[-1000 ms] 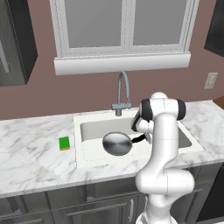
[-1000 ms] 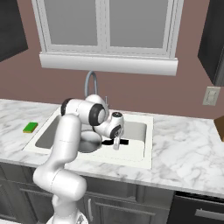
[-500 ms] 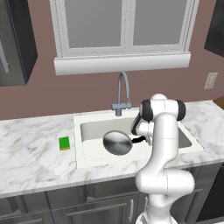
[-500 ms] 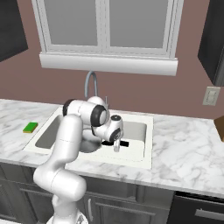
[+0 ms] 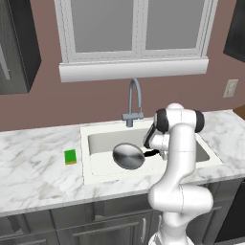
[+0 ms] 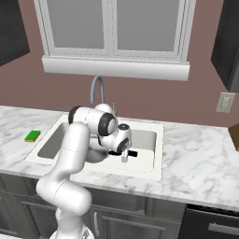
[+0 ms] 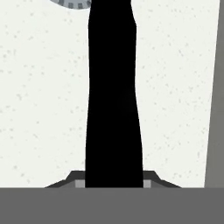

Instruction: Pick the pan and sponge and place them into the sink. Then turn on the water.

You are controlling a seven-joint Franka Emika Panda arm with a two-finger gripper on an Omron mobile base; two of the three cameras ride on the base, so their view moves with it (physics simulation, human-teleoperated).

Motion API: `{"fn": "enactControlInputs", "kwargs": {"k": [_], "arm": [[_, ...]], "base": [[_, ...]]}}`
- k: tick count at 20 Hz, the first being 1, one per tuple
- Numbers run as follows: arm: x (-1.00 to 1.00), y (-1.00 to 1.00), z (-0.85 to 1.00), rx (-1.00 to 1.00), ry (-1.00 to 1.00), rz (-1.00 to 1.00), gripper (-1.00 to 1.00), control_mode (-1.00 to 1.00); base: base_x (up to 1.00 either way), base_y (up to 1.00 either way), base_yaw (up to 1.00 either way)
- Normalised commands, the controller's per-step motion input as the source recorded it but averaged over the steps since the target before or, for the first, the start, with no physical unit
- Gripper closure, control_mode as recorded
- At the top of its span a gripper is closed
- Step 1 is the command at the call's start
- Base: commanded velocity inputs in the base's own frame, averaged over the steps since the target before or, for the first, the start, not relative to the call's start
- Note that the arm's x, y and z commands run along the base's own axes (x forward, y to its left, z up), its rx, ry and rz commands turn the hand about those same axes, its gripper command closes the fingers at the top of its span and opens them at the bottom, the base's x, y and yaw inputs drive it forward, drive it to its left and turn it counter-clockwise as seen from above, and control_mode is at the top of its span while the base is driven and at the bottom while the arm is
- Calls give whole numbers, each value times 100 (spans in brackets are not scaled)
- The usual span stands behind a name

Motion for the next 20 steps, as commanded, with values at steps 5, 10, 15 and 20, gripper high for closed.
{"fn": "enactControlInputs", "kwargs": {"k": [5,10,15,20], "arm": [[7,-1,11,4,0,0,-100,-100],[2,-1,21,4,-1,0,-100,-100],[0,0,31,5,-2,2,-100,-100],[0,0,33,4,-2,2,-100,-100]], "base": [[0,0,0],[0,0,0],[0,0,0],[0,0,0]]}}
